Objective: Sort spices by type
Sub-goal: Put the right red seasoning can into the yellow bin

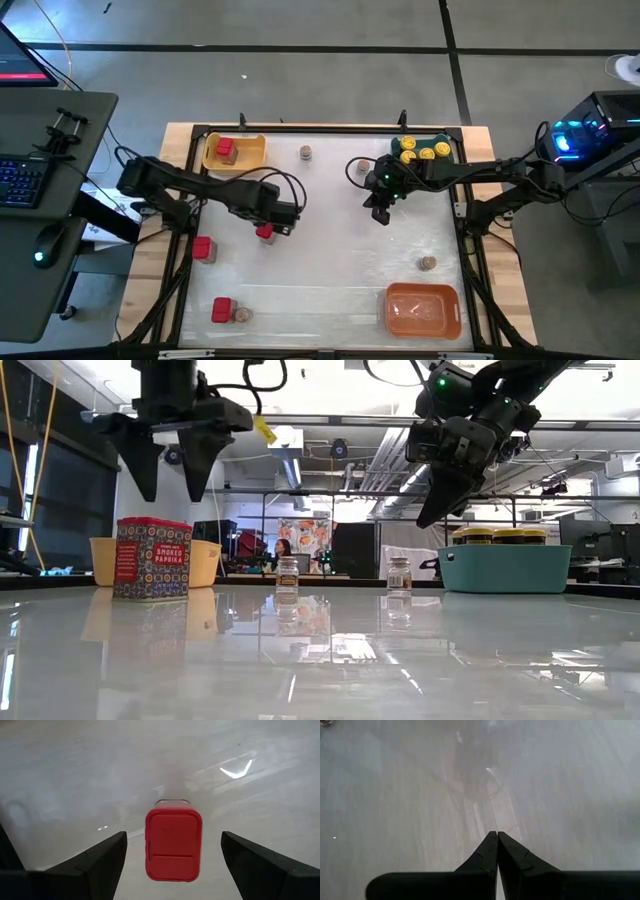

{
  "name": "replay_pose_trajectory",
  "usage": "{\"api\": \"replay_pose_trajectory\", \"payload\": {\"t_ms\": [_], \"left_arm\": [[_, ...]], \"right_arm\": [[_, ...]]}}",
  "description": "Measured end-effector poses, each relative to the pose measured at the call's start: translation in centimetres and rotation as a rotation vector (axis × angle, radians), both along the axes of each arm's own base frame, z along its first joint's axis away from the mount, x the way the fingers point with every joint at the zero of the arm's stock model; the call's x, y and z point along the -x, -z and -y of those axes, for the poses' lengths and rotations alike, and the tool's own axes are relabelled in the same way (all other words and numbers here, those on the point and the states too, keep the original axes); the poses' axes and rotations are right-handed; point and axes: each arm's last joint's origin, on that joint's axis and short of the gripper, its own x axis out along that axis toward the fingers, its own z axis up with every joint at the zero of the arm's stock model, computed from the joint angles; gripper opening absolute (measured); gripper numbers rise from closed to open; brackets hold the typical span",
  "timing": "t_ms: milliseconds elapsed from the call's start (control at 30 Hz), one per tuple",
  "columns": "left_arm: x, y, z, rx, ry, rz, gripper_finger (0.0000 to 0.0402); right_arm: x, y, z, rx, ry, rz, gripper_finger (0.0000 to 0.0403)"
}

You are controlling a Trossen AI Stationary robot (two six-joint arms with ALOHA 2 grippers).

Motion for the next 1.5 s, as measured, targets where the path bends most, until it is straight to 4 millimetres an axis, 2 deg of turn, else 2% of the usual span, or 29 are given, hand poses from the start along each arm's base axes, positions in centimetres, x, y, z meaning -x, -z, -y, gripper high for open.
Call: {"api": "replay_pose_trajectory", "payload": {"t_ms": [133,233,367,433,533,667,800,933,1067,1367,1500], "left_arm": [[1.1,-0.4,-0.3,-0.031,-0.029,0.038,0.031],[3.3,0.3,-0.6,0.017,-0.092,0.105,0.031],[4.6,-0.3,-0.7,0.095,-0.155,0.336,0.031],[4.8,-0.7,-0.7,0.103,-0.171,0.385,0.031],[4.8,-0.5,-0.5,0.11,-0.14,0.338,0.031],[4.4,1.4,0.1,0.13,-0.091,0.189,0.031],[3.4,2.0,0.1,0.124,-0.074,0.218,0.031],[3.2,2.1,0.0,0.096,-0.078,0.226,0.031],[3.4,2.4,-0.1,0.094,-0.07,0.181,0.031],[2.0,4.8,0.3,0.14,-0.01,0.102,0.031],[1.7,5.2,-0.1,0.12,-0.001,0.09,0.0309]], "right_arm": [[0.0,0.0,0.0,-0.006,0.007,-0.001,0.0],[0.0,0.0,0.0,-0.005,0.007,-0.001,0.0],[0.0,0.0,0.0,-0.003,0.005,0.001,0.0],[0.0,0.0,0.0,-0.003,0.005,0.002,0.0],[-0.1,-0.1,0.1,-0.001,0.007,0.012,0.0],[-0.2,-0.2,0.1,-0.001,0.018,0.031,0.0],[-0.3,-0.3,0.1,-0.02,0.045,0.041,0.0],[-0.4,-0.3,0.2,-0.02,0.052,0.042,0.0],[-0.4,-0.3,0.2,-0.017,0.051,0.043,0.0],[-0.4,-0.4,0.2,-0.003,0.063,0.049,0.0],[-0.4,-0.4,0.2,-0.001,0.06,0.051,0.0]]}}
